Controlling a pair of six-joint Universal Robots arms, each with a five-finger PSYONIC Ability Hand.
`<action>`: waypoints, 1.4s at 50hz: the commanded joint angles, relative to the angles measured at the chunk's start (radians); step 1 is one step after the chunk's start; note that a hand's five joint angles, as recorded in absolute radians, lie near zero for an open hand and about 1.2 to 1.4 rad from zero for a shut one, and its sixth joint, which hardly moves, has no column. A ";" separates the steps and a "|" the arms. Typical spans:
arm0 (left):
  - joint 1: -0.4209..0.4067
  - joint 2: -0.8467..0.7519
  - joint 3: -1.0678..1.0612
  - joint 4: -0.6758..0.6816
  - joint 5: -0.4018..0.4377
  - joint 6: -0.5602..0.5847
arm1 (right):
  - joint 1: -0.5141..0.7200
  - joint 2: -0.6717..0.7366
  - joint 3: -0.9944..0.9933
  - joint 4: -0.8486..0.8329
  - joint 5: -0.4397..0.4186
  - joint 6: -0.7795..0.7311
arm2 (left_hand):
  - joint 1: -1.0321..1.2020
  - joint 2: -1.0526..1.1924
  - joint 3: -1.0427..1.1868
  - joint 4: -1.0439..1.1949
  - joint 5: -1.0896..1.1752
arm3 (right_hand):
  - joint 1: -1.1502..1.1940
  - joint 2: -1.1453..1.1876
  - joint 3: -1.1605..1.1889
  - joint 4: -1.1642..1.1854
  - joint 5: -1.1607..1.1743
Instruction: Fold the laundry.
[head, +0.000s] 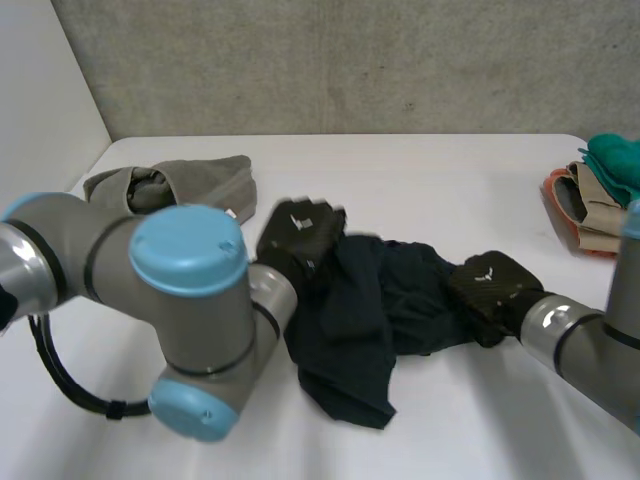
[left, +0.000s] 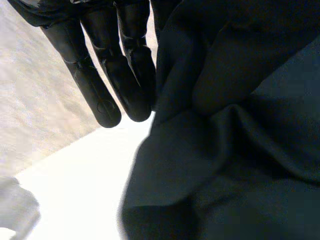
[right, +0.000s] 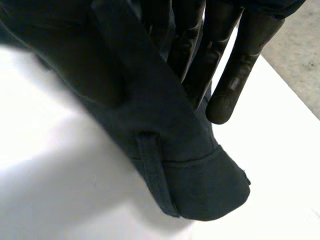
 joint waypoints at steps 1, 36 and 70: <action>0.105 0.033 0.005 0.114 0.004 0.155 | 0.012 -0.122 0.064 0.189 -0.002 -0.133 | 0.276 0.204 0.197 0.187 0.237 | 0.485 0.240 0.215 0.212 0.248; 0.125 0.277 0.032 -0.202 0.056 0.032 | -0.058 0.057 -0.467 0.303 -0.092 0.168 | -0.851 -0.923 -0.930 -0.941 -0.891 | -0.736 -0.981 -1.006 -1.009 -0.974; 0.226 -0.169 0.455 -0.171 -0.045 0.205 | 0.083 0.571 -0.985 -0.042 0.060 0.294 | 0.290 0.218 0.211 0.201 0.251 | 0.485 0.240 0.215 0.212 0.248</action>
